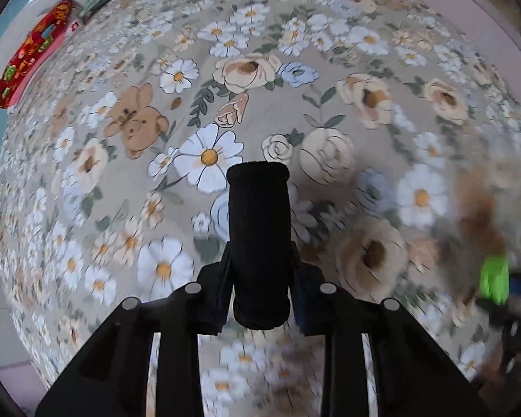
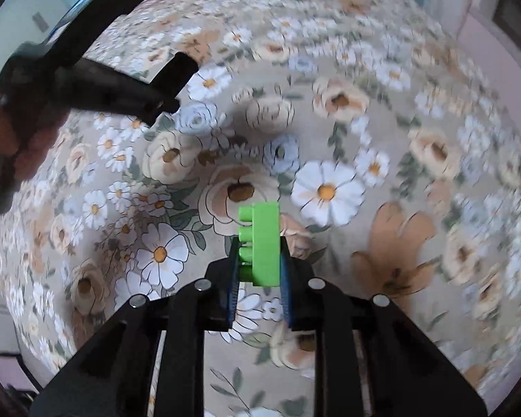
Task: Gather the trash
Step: 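Grasp the black cylinder with the left tool while the right tool grasps the green piece, then carry the black cylinder and green brick with both tools over the paper bowl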
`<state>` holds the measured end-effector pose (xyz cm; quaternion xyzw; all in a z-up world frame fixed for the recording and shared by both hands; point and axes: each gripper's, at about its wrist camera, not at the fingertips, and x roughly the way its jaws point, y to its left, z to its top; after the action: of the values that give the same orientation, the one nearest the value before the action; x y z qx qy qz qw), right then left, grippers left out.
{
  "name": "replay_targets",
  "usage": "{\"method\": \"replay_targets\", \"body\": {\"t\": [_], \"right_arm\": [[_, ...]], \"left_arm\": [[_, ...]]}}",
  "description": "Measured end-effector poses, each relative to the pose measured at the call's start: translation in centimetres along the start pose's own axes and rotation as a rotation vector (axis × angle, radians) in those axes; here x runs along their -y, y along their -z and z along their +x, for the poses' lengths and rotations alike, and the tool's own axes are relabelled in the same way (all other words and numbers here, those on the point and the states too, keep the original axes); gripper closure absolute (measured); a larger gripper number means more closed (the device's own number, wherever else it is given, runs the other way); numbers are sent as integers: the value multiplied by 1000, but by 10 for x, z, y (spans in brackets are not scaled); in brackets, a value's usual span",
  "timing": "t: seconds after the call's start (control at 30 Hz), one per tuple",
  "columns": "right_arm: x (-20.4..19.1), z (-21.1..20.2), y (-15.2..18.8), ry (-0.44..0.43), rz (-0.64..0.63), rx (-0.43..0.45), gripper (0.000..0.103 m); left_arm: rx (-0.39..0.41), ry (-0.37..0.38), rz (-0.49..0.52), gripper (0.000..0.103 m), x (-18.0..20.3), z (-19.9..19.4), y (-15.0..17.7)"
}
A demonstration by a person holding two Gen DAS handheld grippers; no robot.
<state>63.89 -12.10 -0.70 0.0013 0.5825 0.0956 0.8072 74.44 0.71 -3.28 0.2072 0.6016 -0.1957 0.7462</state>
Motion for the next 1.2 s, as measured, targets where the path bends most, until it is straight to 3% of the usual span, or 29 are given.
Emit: {"method": "replay_targets", "body": {"t": [0.23,0.4,0.57,0.7,0.93,1.07,1.2], "right_arm": [[-3,-61,-14,-18,-133,40,81],[-8,-79,-7,-44,-224,63,81],[-11,-68,20,-72,-302,109,81],[-8,-49,44,-102,-328,131,81],[-11,-28,90,-113,-373,180,81],[-14,-37,117,-141,-357,211,81],[-21,-67,148,-169,-345,248,81]], "left_arm": [[27,-54,-36,72,9,-60,31],[57,-81,-103,72,17,-81,63],[118,-114,-154,72,29,-77,96],[135,-148,-134,72,49,-58,127],[179,-142,-138,72,82,-36,172],[192,-126,-143,72,105,-43,199],[230,-149,-143,72,132,-80,233]]}}
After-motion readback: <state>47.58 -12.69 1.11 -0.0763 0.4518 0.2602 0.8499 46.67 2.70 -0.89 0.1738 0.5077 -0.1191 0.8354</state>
